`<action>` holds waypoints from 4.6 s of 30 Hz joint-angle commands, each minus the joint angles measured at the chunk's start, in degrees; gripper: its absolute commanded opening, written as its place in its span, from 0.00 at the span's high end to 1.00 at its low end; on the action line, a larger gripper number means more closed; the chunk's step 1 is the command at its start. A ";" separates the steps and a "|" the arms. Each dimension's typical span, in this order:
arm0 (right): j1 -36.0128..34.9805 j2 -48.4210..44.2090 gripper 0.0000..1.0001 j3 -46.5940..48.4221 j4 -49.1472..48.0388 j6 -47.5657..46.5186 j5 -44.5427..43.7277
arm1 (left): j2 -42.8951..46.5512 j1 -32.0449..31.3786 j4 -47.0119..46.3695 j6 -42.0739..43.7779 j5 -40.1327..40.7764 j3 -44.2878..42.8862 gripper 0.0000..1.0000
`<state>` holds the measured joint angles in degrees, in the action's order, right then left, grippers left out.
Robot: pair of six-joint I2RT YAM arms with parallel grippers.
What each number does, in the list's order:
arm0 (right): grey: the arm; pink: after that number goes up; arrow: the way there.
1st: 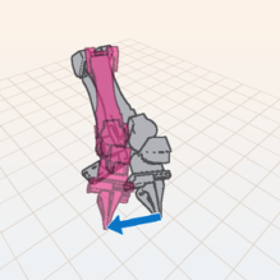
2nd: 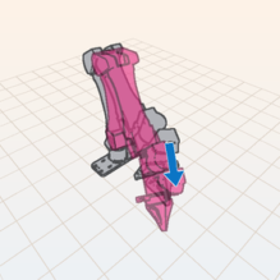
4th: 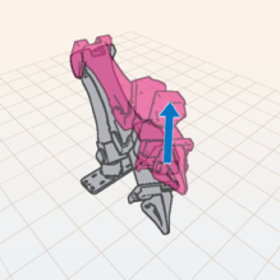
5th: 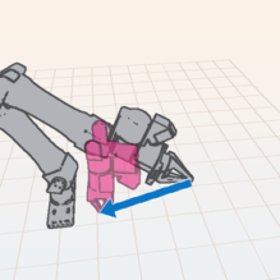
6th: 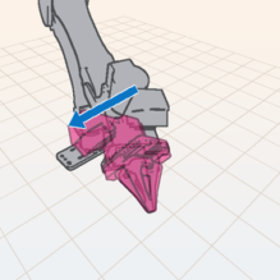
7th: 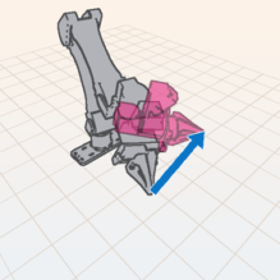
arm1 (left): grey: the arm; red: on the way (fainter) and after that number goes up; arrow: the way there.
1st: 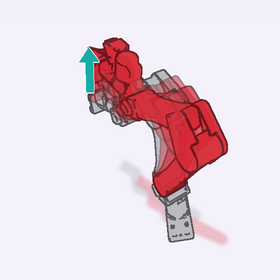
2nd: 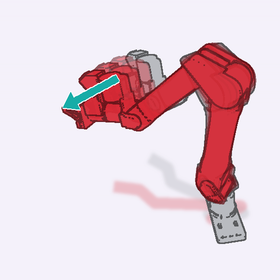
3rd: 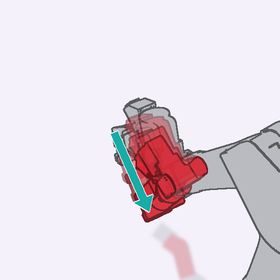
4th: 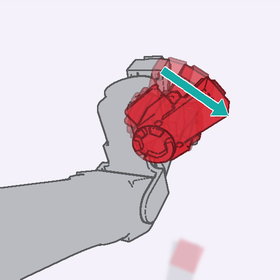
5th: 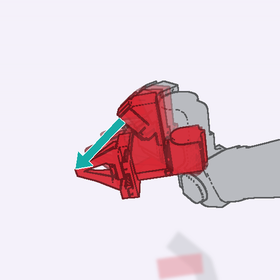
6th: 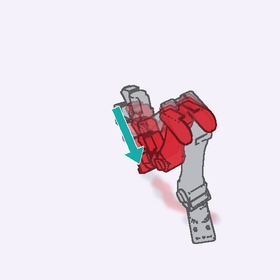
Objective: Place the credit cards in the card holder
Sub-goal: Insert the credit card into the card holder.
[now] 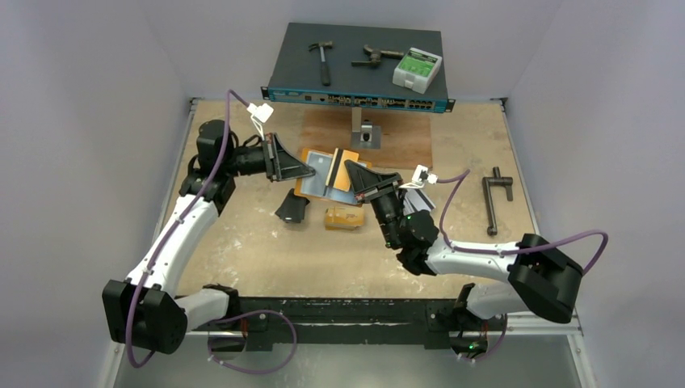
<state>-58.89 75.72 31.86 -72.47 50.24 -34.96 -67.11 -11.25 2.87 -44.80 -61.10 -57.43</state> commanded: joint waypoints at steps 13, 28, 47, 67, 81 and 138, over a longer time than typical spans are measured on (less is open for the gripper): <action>-1.36 -10.20 1.00 10.32 29.37 -2.73 5.60 | 2.55 0.49 9.73 8.64 7.01 -4.94 1.00; -7.80 -6.29 1.00 -9.37 -12.13 0.85 -6.16 | 3.70 0.63 9.72 0.30 9.22 -5.50 1.00; -7.77 2.96 1.00 -2.43 -32.94 1.28 0.48 | 9.48 0.61 6.84 -0.21 9.79 1.75 1.00; -7.79 3.85 1.00 1.78 -29.57 -11.48 -6.08 | 11.88 0.61 -0.14 -8.44 7.64 4.56 1.00; -7.57 1.98 1.00 1.33 -27.30 -12.37 -7.73 | 12.59 0.61 -5.27 -12.51 6.39 4.74 1.00; -6.80 3.28 1.00 -1.01 -21.80 -3.23 -2.03 | 13.70 0.51 -10.31 -16.33 5.38 5.46 1.00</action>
<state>-65.93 81.19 31.88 -88.73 45.78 -38.30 -54.68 -10.90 -3.16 -59.46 -54.33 -50.76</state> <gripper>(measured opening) 0.004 0.054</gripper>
